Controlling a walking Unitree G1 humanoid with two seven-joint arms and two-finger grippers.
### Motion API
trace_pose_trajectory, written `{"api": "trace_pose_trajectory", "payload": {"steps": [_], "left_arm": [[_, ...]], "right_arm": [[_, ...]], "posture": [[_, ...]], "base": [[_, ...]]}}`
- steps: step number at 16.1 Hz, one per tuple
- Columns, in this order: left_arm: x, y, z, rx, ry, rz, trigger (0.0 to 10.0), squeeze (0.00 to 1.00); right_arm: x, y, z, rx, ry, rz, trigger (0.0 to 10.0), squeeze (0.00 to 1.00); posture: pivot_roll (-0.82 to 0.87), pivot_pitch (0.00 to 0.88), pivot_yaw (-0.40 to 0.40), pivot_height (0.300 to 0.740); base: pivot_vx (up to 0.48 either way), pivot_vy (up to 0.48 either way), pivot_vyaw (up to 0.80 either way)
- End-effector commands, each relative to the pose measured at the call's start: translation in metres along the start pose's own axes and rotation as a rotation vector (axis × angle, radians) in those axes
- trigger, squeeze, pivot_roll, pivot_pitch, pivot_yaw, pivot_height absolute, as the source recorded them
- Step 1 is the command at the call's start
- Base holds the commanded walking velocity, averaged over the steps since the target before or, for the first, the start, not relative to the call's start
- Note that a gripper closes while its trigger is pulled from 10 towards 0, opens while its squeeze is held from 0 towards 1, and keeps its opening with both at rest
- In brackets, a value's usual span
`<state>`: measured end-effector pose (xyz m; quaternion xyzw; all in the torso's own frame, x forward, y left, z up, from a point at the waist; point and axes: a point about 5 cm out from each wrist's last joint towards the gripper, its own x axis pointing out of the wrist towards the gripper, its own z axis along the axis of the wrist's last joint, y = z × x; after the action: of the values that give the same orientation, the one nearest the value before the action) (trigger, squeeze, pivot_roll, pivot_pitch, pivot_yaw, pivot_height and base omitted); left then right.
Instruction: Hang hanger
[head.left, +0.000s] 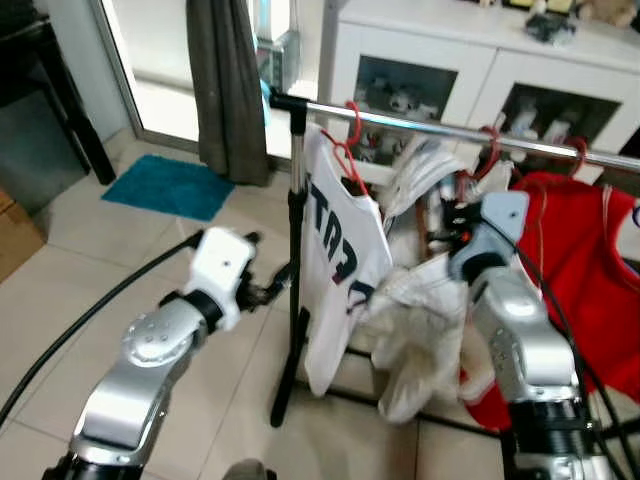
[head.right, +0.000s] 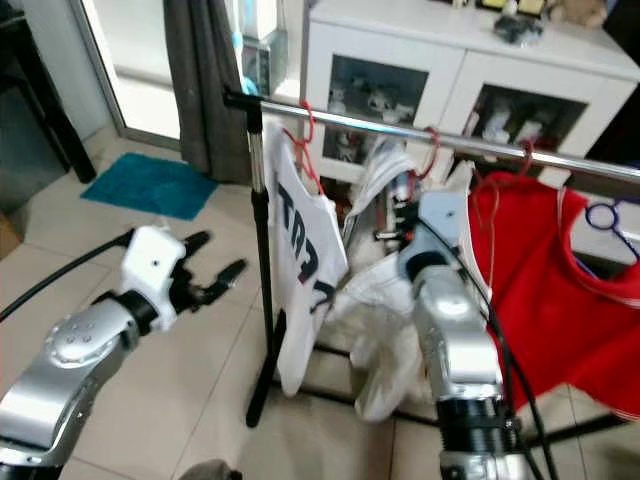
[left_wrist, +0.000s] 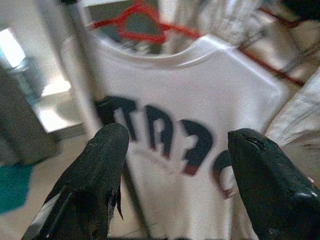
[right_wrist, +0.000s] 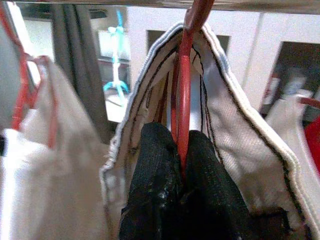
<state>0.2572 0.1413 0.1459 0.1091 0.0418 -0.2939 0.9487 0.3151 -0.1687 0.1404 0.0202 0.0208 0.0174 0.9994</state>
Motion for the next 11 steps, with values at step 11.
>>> {"api": "trace_pose_trajectory", "payload": {"steps": [11], "left_arm": [[0.001,-0.009,0.017,0.073,-0.006,-0.204,10.0,0.00]], "right_arm": [[0.073,0.003,0.027,-0.082,0.127,-0.006,10.0,0.00]], "posture": [[0.11,0.000,-0.071,0.740]], "base": [[0.000,0.000,0.00]]}}
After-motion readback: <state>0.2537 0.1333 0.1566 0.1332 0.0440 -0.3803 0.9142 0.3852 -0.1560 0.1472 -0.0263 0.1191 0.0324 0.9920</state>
